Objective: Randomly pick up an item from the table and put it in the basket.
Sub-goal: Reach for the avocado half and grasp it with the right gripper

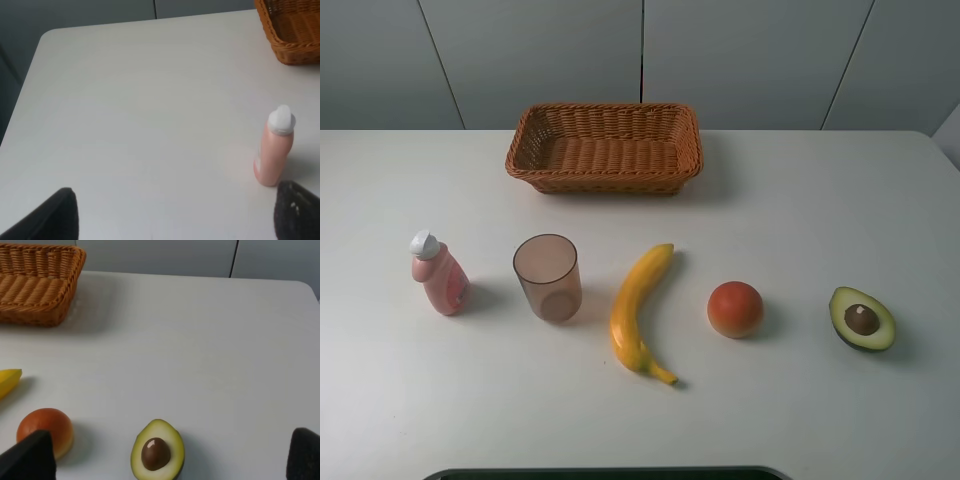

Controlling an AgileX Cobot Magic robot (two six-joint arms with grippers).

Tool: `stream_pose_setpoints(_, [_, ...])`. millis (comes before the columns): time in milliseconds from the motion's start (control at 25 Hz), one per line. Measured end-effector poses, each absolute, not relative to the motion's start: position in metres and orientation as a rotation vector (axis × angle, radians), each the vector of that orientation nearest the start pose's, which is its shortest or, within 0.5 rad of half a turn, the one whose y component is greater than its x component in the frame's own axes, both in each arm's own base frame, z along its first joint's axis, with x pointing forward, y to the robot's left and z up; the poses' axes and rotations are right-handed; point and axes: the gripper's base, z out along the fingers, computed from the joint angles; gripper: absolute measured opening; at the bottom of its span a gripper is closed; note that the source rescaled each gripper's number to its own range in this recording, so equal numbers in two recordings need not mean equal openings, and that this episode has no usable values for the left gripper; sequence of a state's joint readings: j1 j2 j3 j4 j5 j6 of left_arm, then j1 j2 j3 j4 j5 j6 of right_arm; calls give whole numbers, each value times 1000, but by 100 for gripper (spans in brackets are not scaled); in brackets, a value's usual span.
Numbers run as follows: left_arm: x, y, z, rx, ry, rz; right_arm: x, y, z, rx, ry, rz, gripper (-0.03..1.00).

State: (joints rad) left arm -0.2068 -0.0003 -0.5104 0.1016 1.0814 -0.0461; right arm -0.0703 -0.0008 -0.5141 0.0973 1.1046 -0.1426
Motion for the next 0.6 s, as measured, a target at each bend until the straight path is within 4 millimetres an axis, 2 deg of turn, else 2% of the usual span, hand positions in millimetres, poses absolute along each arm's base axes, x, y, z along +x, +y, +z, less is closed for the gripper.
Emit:
stream_pose_setpoints(400, [-5, 9, 279, 158, 2044, -36, -8, 8, 279, -49, 2059, 5, 100])
stream_pose_setpoints(480, [-5, 9, 279, 158, 2044, -36, -11, 9, 288, -36, 2023, 10, 100])
stream_pose_setpoints(600, [-5, 9, 279, 158, 2044, -36, -6, 8, 315, -29, 2034, 4, 100])
